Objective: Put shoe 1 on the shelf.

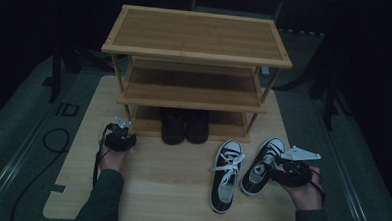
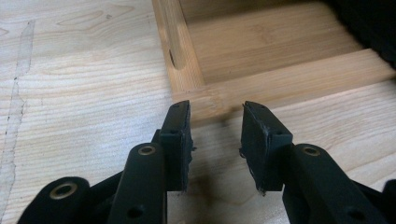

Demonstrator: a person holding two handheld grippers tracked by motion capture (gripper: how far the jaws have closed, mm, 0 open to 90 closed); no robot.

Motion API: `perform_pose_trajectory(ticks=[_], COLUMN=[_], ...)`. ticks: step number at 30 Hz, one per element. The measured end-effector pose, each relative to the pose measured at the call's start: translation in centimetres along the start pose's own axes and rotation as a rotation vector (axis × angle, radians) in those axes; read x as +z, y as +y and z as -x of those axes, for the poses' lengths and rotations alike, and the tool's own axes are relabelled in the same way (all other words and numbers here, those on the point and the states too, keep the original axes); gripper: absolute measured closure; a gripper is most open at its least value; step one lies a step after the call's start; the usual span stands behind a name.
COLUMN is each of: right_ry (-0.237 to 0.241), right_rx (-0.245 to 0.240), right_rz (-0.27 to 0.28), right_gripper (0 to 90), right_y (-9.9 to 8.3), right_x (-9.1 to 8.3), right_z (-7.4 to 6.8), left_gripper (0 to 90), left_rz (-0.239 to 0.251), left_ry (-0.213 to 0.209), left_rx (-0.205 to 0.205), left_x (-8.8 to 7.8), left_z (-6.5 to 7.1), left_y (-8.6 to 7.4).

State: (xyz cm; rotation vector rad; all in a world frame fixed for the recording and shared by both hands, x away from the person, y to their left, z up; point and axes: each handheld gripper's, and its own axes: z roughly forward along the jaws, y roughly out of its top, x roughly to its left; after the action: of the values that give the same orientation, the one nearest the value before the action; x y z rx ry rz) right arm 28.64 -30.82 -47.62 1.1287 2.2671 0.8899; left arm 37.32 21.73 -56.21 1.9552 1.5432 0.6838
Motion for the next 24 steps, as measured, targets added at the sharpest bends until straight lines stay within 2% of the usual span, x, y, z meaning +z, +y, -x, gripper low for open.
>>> perform_pose_trajectory(ticks=[5, 9, 17, 24], right_ry=[0.043, 0.077, 0.138, 0.188], right_rx=[-0.045, -0.081, -0.108, -0.148], right_rz=[-0.013, -0.021, -0.033, -0.045], right_gripper=[49.5, 49.1, 47.7, 47.1], right_y=[0.8, 1.5, 2.2, 2.5], right_x=[0.2, 0.4, 1.0, 1.6], right_z=[-1.3, -2.5, -4.1, -6.2], left_gripper=[62.0, 61.6, 61.3, 61.9], left_rz=[0.002, 0.011, 0.017, 0.018], left_ry=[-0.001, -0.004, -0.001, 0.014], left_rx=[0.011, 0.0, 0.013, 0.034], left_x=[-0.1, -0.1, -0.1, -0.1], left_z=[0.0, -0.1, 0.0, 0.2], left_y=[-0.3, -0.4, -0.5, -0.5])
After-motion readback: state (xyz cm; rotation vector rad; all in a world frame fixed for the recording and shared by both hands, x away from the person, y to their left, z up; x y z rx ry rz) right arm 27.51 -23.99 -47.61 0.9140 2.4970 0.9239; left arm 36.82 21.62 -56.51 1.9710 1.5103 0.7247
